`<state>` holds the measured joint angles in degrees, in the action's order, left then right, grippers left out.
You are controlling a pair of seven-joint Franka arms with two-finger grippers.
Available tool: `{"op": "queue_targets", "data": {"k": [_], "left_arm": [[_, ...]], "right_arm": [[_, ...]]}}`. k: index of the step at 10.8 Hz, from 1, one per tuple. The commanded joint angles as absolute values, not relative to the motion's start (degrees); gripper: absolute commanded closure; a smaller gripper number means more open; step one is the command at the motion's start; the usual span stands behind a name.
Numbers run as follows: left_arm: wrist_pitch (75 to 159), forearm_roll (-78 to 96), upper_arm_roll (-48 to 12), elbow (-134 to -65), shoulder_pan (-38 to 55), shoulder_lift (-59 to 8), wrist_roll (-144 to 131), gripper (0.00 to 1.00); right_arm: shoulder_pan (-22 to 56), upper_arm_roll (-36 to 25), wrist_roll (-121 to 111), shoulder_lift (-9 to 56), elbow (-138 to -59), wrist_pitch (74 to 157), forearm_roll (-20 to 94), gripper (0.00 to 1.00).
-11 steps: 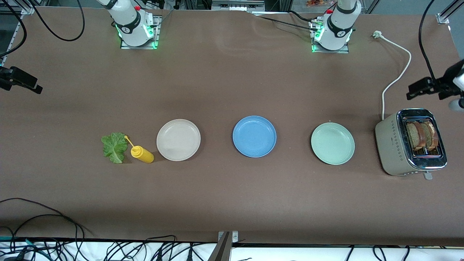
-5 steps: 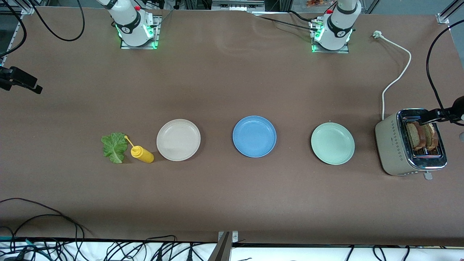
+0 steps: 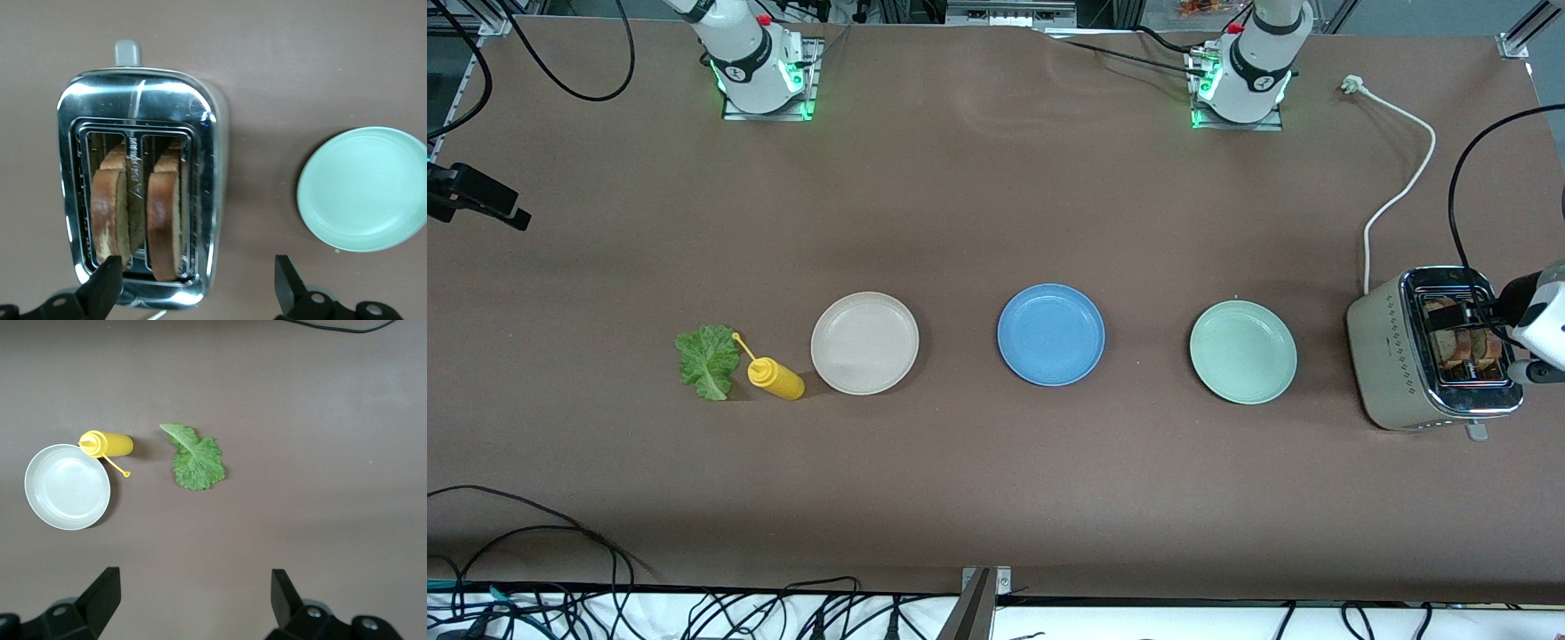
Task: Make sandwich in blue plate with both arms
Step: 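Lower the left gripper over the toaster onto a bread slice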
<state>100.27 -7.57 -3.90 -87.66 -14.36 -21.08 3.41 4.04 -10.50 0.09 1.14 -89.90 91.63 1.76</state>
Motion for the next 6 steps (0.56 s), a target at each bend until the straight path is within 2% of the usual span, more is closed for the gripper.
{"op": "queue_targets", "data": {"k": [1, 3, 4, 6], "left_arm": [[103.8, -11.6, -4.5, -88.6, -16.0, -23.8, 4.3, 0.00], [104.2, -11.4, -4.5, -90.0, -16.5, -24.0, 4.3, 0.09], [104.2, -11.3, -4.5, -90.1, -16.8, -24.3, 4.3, 0.23], [103.9, -11.2, -4.5, -90.2, -16.8, -24.6, 4.3, 0.75]], "right_arm": [[4.0, -10.5, 0.1, 1.5, -88.7, 91.1, 1.2, 0.00], [4.0, -10.5, 0.2, 1.5, -88.7, 91.1, 1.2, 0.00], [4.0, -10.5, 0.2, 1.5, -88.7, 91.1, 1.2, 0.00], [4.0, -10.5, 0.2, 1.5, -88.7, 91.1, 1.2, 0.00]]}}
